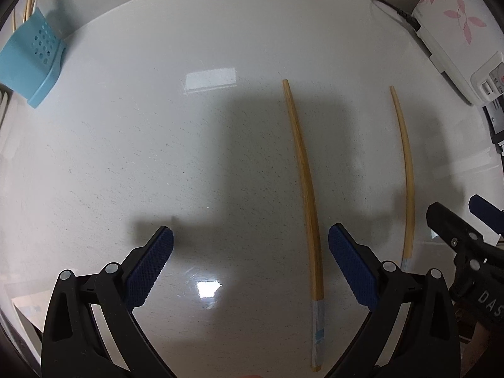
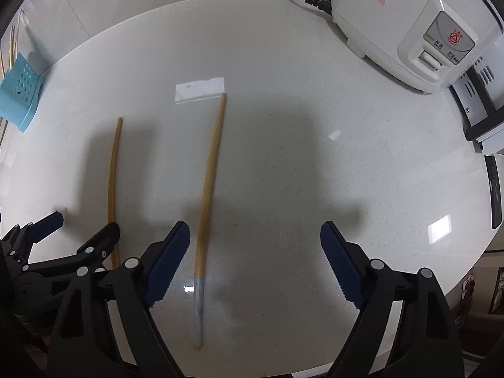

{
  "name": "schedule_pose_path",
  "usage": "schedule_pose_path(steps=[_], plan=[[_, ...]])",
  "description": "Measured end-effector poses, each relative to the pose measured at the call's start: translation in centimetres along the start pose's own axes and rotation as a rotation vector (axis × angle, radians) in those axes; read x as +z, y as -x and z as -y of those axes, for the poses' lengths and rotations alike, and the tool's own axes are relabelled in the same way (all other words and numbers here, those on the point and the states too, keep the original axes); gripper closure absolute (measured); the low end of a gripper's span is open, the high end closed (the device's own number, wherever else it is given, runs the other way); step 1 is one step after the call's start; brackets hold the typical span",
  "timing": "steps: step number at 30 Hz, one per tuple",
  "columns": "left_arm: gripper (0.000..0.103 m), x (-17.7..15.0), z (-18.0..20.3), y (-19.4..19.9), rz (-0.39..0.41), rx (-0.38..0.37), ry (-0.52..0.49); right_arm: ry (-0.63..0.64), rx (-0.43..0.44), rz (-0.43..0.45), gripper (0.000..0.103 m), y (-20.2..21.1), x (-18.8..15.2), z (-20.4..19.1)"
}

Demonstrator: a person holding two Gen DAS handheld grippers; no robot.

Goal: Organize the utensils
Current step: 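Move both open tools back over the last two chopsticks on the counter, then grasp a plain chopstick with the left tool while the right grasps the other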

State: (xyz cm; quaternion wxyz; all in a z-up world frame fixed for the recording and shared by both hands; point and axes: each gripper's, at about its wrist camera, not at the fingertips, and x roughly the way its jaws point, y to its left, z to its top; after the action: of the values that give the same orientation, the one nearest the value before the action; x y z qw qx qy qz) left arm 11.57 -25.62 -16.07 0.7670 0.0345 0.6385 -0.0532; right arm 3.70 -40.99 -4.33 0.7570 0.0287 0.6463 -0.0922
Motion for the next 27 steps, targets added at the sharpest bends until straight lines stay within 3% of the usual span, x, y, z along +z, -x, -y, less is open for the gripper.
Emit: schedule_pose_path(steps=[5, 8, 11, 14, 16, 17, 27], plan=[[0.008, 0.0, 0.5, -0.2, -0.004, 0.02, -0.016, 0.002, -0.003, -0.008, 0.024, 0.1, -0.1, -0.3], [0.016, 0.6, 0.7, -0.1, -0.003, 0.024, -0.023, -0.003, -0.008, -0.01, 0.024, 0.3, -0.1, -0.4], [0.034, 0.6, 1.2, 0.3, -0.007, 0.021, -0.039, -0.001, -0.002, -0.013, 0.024, 0.6, 0.0, -0.8], [0.058, 0.6, 1.4, 0.8, -0.022, 0.019, -0.043, 0.009, 0.004, -0.013, 0.024, 0.6, 0.5, -0.7], [0.089, 0.6, 1.5, 1.1, -0.035, 0.014, -0.052, 0.021, 0.002, -0.012, 0.024, 0.7, 0.5, -1.1], [0.094, 0.7, 1.5, 1.1, -0.043, 0.008, -0.054, 0.024, 0.001, -0.015, 0.024, 0.6, 0.5, -1.3], [0.096, 0.9, 0.3, 1.4, -0.056, -0.026, -0.018, 0.049, 0.0, -0.078, 0.05, -0.2, 0.3, -3.7]])
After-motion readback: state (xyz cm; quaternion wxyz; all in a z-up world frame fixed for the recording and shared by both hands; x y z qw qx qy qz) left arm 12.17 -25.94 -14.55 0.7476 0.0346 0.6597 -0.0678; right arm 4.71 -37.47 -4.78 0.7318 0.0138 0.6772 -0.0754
